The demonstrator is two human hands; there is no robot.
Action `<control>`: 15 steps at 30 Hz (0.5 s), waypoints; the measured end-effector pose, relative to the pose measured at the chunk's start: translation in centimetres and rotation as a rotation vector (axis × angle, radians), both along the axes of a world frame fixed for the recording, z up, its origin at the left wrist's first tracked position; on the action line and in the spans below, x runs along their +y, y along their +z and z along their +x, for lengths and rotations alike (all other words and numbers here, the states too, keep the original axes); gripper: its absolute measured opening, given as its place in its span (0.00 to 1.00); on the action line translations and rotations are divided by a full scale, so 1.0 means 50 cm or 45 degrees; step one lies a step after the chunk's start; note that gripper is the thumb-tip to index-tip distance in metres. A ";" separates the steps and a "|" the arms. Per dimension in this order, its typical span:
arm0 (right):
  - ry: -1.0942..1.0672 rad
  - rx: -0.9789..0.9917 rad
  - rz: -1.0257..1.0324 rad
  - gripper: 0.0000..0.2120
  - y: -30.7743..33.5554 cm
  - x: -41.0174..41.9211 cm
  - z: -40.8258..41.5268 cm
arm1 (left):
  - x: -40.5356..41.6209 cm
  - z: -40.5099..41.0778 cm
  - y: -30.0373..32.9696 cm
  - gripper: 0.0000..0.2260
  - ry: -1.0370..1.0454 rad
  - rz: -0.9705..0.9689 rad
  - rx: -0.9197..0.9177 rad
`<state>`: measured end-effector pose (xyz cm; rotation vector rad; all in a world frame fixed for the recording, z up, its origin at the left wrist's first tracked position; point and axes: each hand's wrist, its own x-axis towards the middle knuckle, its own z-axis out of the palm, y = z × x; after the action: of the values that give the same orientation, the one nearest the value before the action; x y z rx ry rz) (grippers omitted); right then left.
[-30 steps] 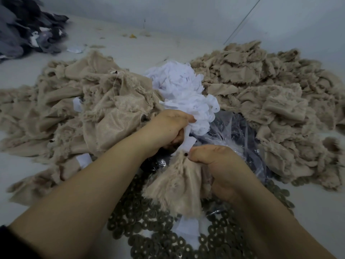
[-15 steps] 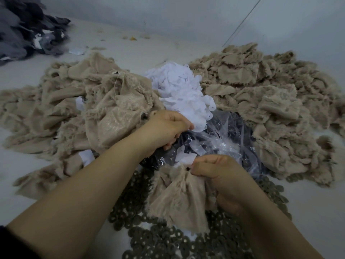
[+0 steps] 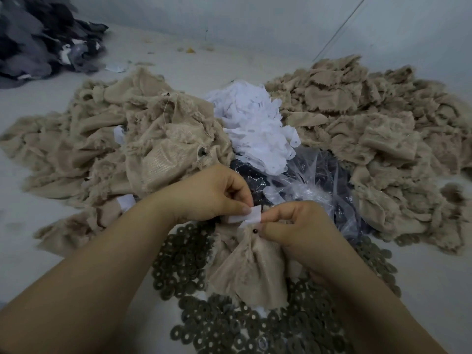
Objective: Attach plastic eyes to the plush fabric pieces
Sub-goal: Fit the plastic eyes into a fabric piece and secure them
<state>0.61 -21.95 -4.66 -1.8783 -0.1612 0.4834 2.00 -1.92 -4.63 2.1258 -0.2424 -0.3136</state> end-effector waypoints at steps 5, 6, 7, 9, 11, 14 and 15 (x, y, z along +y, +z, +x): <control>-0.117 0.013 -0.018 0.12 -0.008 -0.004 0.006 | -0.012 -0.004 0.012 0.08 0.210 -0.020 -0.120; -0.131 0.006 -0.009 0.12 -0.010 -0.005 0.007 | -0.013 -0.005 0.016 0.08 0.265 -0.021 -0.152; -0.143 0.005 0.008 0.13 -0.010 -0.005 0.008 | -0.015 -0.006 0.020 0.08 0.313 -0.001 -0.209; -0.144 0.002 0.026 0.13 -0.014 -0.006 0.009 | -0.023 -0.009 0.026 0.07 0.376 0.092 -0.380; -0.119 -0.009 0.023 0.13 -0.016 -0.002 0.007 | -0.038 -0.021 0.031 0.05 0.389 0.209 -0.566; -0.100 -0.050 0.031 0.13 -0.019 0.005 0.004 | -0.071 -0.050 0.029 0.02 0.255 0.261 -0.776; -0.102 -0.064 0.048 0.12 -0.019 0.007 0.003 | -0.080 -0.056 0.029 0.02 0.182 0.268 -0.799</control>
<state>0.75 -21.62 -5.63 -1.8535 -0.1269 0.3767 -0.80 -5.92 -3.16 2.3853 -0.4283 0.4423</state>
